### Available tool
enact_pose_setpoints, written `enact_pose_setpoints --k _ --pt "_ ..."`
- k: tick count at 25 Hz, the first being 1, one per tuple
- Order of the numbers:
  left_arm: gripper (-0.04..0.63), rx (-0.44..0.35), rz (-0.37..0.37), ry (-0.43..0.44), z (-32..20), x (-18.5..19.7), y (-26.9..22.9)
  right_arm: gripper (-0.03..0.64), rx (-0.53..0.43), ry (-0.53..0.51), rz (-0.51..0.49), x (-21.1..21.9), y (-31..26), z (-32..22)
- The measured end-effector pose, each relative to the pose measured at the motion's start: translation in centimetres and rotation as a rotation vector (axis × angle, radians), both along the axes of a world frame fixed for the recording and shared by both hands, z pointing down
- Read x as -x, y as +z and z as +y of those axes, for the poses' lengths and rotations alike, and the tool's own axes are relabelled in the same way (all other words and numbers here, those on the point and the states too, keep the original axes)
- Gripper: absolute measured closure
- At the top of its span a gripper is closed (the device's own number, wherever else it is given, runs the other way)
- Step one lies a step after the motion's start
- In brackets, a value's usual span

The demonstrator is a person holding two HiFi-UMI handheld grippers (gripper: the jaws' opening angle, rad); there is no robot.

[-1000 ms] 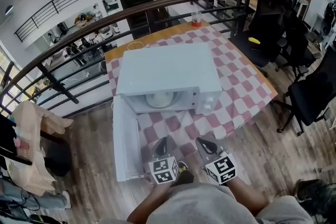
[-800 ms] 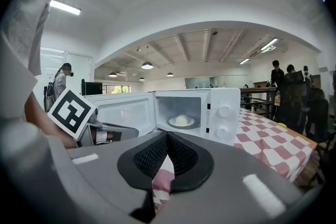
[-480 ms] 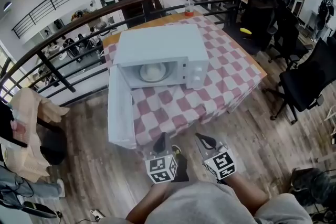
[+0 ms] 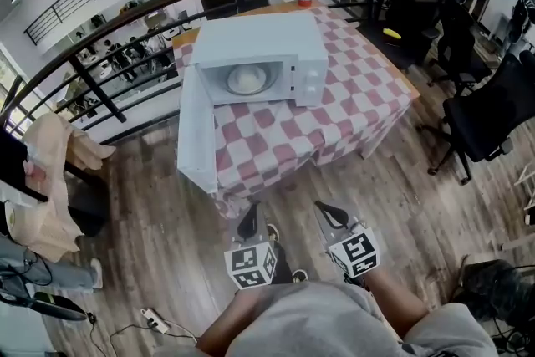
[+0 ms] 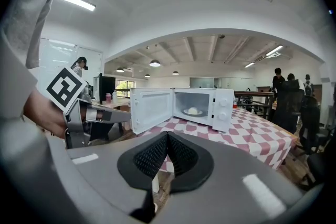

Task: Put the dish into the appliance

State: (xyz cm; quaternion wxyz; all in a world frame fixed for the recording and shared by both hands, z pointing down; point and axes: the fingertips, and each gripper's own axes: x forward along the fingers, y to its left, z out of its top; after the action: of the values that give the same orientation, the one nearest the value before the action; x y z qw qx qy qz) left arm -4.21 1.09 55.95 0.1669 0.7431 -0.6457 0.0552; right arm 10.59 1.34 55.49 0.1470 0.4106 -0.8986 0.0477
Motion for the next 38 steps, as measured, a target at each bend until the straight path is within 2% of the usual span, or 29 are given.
enact_pose_setpoints --k 6,13,25,38 --pt "0.586 -0.015 -0.033 0.006 2.2 1.1 -1.4 0.618 0.037 0.027 -0.043 0.6 0.2 2.5" --pt "0.586 -0.004 -0.020 0.019 4.4 3.4 -1.6 0.618 0.076 0.051 -0.050 2.4 0.5 5.0" --pt "0.586 0.004 0.001 0.041 6.2 8.7 -1.8 0.618 0.073 0.091 0.019 5.1 -0.5 5.5" --pt "0.586 0.023 0.027 0.054 6.3 8.6 -1.3 0.618 0.071 0.103 0.031 5.6 -0.4 5.8"
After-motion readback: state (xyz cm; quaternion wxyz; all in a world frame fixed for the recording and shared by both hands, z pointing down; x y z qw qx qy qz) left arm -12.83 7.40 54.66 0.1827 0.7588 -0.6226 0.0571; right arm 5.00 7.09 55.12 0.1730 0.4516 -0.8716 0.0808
